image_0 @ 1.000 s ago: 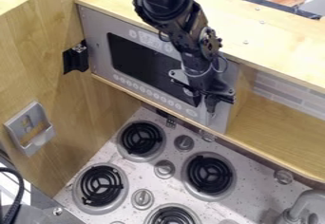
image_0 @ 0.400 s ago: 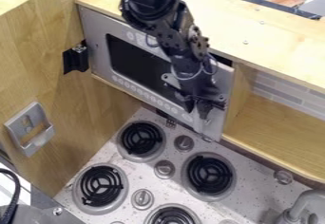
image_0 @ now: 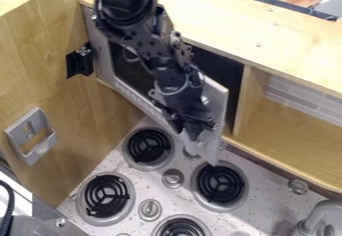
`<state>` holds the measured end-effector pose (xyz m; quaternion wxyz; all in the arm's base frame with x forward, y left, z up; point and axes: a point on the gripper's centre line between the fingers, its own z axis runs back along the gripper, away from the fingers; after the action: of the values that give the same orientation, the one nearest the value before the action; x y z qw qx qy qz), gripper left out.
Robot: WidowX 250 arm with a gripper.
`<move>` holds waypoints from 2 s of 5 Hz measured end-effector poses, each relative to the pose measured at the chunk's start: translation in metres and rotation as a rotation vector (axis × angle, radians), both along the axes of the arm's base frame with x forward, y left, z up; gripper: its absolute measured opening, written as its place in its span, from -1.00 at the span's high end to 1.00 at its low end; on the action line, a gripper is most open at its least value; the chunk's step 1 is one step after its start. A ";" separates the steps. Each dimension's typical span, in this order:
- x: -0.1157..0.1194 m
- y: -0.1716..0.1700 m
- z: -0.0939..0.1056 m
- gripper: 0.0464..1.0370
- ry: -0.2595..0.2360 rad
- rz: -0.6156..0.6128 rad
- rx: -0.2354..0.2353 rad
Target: Open microwave
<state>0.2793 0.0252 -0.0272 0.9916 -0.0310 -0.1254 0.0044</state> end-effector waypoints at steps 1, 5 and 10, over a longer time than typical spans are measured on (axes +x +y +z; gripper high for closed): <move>-0.015 0.006 0.000 0.38 0.010 0.019 0.005; -0.032 0.024 -0.008 -0.93 0.047 0.089 0.022; -0.039 -0.010 0.016 -0.93 -0.010 -0.002 -0.046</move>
<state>0.2401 0.0148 -0.0110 0.9900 -0.0538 -0.1300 0.0062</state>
